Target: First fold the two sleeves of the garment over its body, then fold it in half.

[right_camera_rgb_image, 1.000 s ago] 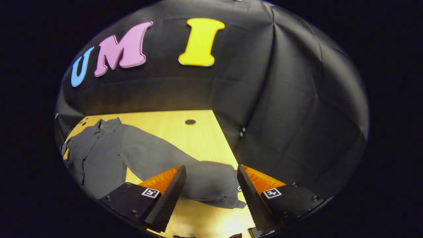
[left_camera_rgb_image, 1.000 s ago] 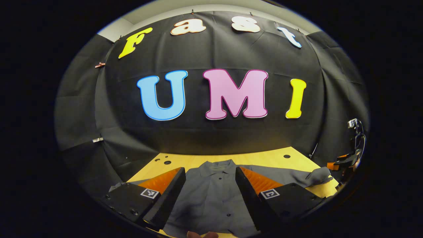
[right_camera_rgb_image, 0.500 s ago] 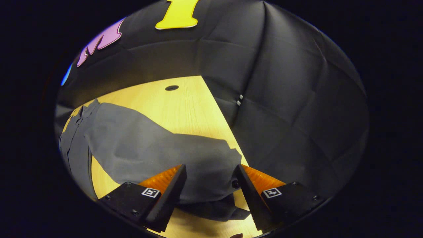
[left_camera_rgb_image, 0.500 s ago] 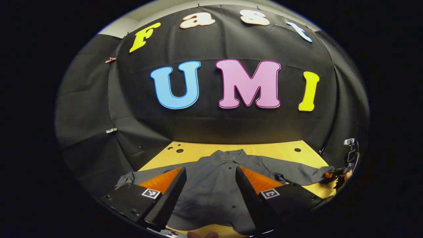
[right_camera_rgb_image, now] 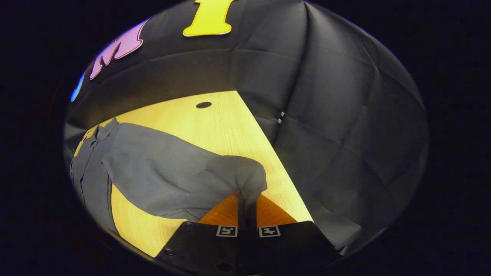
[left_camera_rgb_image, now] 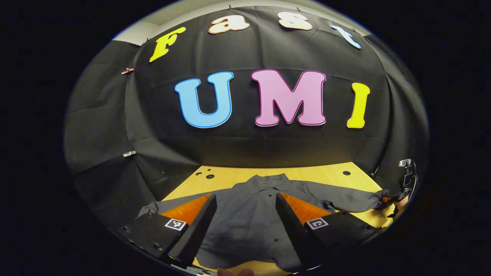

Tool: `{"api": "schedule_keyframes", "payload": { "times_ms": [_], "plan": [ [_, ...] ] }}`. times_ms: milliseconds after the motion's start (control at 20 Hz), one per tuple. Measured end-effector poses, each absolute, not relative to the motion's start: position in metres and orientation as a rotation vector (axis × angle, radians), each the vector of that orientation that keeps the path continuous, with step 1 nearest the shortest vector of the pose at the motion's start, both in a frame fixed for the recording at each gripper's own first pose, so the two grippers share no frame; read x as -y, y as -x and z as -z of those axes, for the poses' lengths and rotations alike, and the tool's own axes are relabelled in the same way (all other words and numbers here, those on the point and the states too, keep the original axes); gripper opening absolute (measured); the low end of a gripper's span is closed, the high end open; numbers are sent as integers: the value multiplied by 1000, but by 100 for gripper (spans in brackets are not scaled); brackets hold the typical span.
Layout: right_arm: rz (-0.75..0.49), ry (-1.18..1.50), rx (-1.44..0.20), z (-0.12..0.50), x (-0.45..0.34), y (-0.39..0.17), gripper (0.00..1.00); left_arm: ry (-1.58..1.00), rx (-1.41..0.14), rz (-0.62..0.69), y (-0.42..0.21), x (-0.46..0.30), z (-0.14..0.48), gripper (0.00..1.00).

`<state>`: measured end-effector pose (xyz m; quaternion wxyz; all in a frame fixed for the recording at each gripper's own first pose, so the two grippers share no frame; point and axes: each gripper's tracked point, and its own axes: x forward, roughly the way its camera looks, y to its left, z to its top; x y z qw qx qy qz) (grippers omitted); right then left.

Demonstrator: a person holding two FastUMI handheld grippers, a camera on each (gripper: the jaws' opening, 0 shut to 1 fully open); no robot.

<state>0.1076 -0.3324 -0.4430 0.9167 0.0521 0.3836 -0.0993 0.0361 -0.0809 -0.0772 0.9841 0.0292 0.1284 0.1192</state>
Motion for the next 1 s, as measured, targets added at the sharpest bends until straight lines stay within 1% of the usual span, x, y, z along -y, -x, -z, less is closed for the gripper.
{"api": "schedule_keyframes", "payload": {
  "times_ms": [250, 350, 550, 800, 1000],
  "plan": [
    [280, -60, -696, 386, 325, -80, 5, -79, -241, -157, -44, 46, 83, 98],
    [308, -29, -668, 358, 310, -64, 6, -74, -227, -116, -46, 27, 83, 98],
    [345, 27, -591, 300, 263, -41, 5, -9, -209, -90, -46, -30, 85, 97],
    [325, 31, -481, 230, 169, -43, 5, 6, -200, -108, -41, -111, 99, 98],
    [230, 7, -397, 181, 71, -65, 5, -17, -188, -134, -39, -170, 108, 97]
  ]
}}
